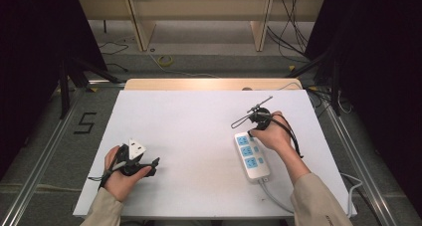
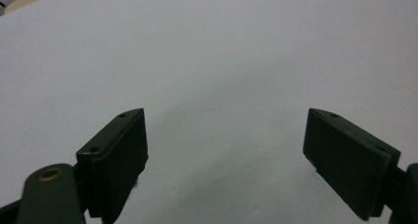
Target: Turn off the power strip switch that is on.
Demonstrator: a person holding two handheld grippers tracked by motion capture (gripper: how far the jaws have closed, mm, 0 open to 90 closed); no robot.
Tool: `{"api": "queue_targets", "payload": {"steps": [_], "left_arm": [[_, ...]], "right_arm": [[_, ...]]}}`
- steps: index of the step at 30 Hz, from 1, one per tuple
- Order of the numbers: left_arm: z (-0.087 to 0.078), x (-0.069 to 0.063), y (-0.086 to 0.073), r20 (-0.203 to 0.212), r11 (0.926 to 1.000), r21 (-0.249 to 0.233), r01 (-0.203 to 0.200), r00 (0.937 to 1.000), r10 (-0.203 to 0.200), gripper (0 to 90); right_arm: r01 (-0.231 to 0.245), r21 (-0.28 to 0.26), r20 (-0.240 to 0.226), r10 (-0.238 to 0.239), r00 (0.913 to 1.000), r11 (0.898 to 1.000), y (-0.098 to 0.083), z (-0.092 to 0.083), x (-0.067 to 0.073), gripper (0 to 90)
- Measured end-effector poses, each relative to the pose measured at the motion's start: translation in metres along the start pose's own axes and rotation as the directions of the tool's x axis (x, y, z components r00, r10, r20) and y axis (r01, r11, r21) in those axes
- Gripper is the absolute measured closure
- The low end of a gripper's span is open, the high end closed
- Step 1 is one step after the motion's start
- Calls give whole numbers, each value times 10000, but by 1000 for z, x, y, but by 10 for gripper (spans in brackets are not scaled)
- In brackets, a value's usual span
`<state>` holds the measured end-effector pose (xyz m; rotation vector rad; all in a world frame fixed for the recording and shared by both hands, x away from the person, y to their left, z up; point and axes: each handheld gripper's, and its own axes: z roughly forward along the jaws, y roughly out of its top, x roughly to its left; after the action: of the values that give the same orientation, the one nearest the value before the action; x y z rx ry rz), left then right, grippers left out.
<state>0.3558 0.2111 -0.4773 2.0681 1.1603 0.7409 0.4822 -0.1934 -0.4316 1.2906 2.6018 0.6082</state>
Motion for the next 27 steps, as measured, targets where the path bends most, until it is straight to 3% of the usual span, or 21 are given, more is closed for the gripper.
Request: {"api": "queue_targets", "payload": {"steps": [16, 27], "left_arm": [[0, 0, 0, -24, 10000, 19, -39, 10000, 39, 166], [0, 0, 0, -44, 9999, 34, -106, 9999, 106, 166]], "right_arm": [[-117, 265, -4, 117, 9999, 9996, 1, 3, -2, 900], [-210, 306, 262, 202, 9995, 9993, 2, 4, 2, 900]]}}
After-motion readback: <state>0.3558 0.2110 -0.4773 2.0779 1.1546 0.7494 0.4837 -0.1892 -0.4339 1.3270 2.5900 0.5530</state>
